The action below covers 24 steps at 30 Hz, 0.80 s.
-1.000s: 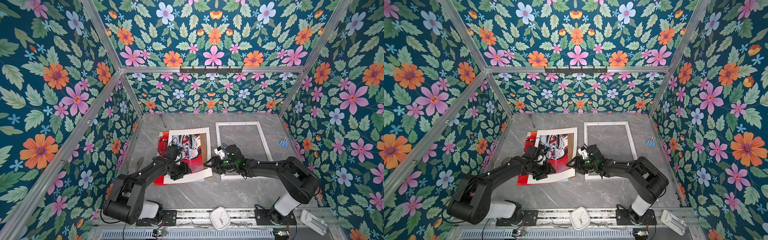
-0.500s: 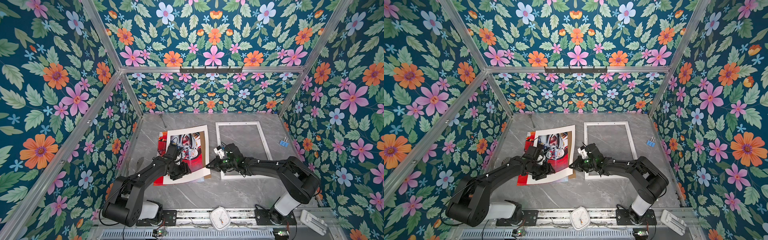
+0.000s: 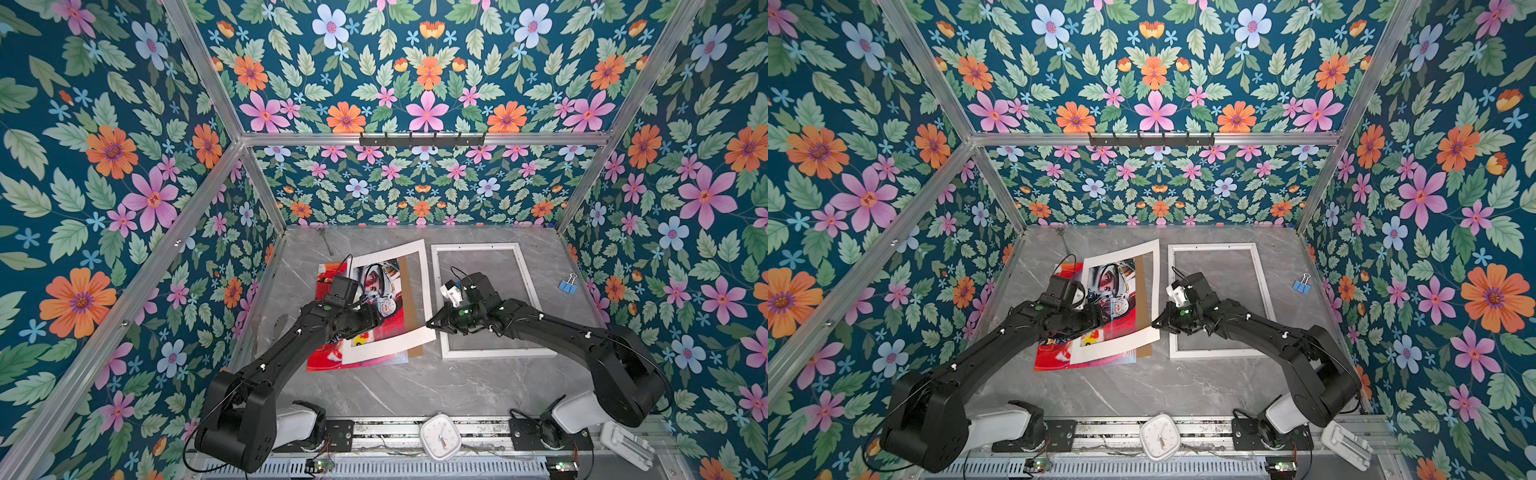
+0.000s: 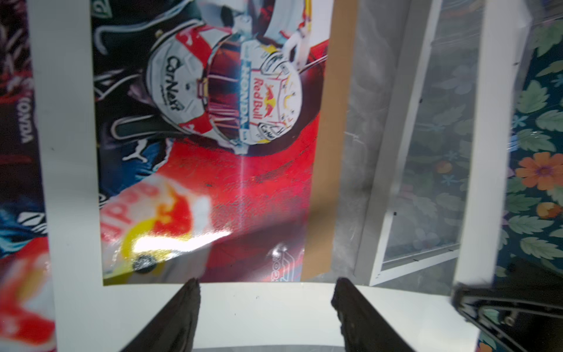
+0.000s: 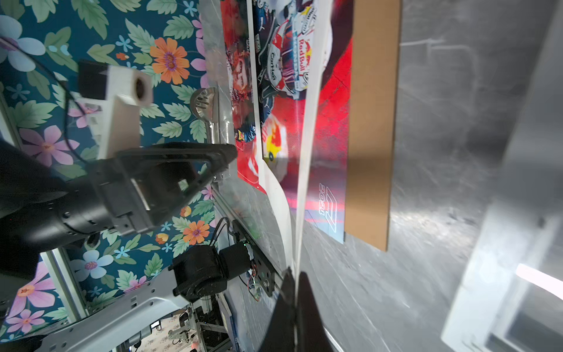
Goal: Put the photo into the frame
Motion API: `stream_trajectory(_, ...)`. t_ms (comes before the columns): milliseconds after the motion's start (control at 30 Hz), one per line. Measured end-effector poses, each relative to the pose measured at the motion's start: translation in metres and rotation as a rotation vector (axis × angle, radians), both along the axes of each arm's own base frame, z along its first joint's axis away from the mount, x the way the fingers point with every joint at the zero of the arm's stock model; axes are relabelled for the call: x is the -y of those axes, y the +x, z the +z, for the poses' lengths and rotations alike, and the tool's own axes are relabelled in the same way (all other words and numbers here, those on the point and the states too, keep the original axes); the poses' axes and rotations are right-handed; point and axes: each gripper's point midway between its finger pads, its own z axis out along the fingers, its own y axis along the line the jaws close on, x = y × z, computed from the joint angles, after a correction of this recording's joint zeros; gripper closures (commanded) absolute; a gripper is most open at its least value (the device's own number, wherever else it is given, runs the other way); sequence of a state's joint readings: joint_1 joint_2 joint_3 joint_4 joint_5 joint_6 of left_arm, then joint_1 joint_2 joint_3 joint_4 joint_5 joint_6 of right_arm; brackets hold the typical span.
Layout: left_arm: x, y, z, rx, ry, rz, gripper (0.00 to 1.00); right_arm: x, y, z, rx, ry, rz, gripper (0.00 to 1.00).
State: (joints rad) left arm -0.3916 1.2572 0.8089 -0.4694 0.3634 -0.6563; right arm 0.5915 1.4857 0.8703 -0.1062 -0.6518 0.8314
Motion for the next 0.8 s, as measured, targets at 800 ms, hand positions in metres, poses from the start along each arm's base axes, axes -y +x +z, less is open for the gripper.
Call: stream_trajectory(800, 0.044, 0.036, -0.054, -0.068, -0.056, -0.055, 0.31, 0.15, -0.028, -0.043, -0.192, -0.263, -0.227, 1.0)
